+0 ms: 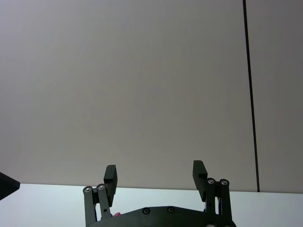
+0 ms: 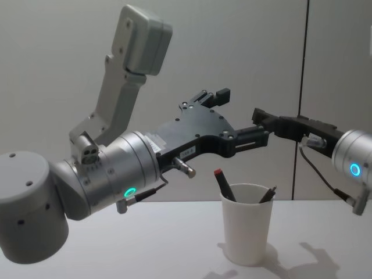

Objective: Place the pen into the pen holder.

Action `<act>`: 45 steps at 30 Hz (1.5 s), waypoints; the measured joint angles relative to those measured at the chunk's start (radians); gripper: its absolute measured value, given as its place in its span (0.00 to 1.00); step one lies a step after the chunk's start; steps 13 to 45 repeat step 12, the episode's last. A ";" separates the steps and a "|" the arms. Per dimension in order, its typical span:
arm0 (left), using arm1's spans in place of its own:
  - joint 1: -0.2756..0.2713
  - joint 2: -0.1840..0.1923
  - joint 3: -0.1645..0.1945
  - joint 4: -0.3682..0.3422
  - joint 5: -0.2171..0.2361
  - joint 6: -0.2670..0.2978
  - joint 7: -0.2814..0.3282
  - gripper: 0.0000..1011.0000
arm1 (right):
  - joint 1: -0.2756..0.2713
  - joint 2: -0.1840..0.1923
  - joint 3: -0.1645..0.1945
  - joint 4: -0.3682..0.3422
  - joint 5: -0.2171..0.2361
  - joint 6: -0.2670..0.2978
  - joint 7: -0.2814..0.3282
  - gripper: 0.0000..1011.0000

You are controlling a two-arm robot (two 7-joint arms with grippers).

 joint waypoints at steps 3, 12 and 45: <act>0.000 0.000 0.000 0.000 0.000 0.000 0.000 0.99 | 0.000 0.000 0.000 0.001 0.000 0.000 0.000 0.99; 0.000 0.000 0.000 0.000 0.000 0.000 0.000 0.99 | 0.001 -0.001 0.000 0.002 -0.001 0.000 0.000 0.99; 0.000 0.000 0.000 0.000 0.000 0.000 0.000 0.99 | 0.001 -0.001 0.000 0.002 -0.001 0.000 0.000 0.99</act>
